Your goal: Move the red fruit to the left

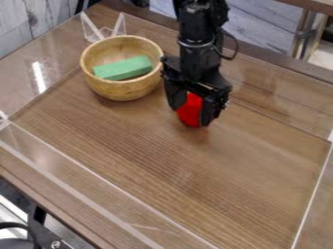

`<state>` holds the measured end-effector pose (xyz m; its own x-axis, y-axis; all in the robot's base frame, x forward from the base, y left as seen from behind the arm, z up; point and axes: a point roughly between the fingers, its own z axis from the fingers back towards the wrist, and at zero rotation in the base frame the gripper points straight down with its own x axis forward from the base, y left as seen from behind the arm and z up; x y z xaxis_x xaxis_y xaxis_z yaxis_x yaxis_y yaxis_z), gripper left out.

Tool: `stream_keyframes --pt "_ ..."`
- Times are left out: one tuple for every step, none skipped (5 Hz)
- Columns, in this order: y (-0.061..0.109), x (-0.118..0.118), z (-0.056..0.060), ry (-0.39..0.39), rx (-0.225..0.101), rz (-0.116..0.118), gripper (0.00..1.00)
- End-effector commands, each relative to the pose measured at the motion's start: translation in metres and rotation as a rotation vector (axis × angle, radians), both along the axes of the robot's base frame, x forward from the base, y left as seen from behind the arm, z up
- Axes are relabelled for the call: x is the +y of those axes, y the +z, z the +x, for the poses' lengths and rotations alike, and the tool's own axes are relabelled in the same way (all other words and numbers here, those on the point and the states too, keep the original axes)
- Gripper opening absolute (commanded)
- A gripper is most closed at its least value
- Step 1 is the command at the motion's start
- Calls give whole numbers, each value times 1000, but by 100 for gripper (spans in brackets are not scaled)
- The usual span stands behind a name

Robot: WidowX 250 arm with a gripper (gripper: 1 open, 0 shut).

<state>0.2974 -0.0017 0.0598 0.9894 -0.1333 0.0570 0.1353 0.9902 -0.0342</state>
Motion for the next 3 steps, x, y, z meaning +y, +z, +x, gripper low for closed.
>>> stream_keyframes --pt "3 -13 8 130 -41 10 100" --pt "1 -25 10 215 -47 8 100" --pt "9 -26 10 254 -51 5 100"
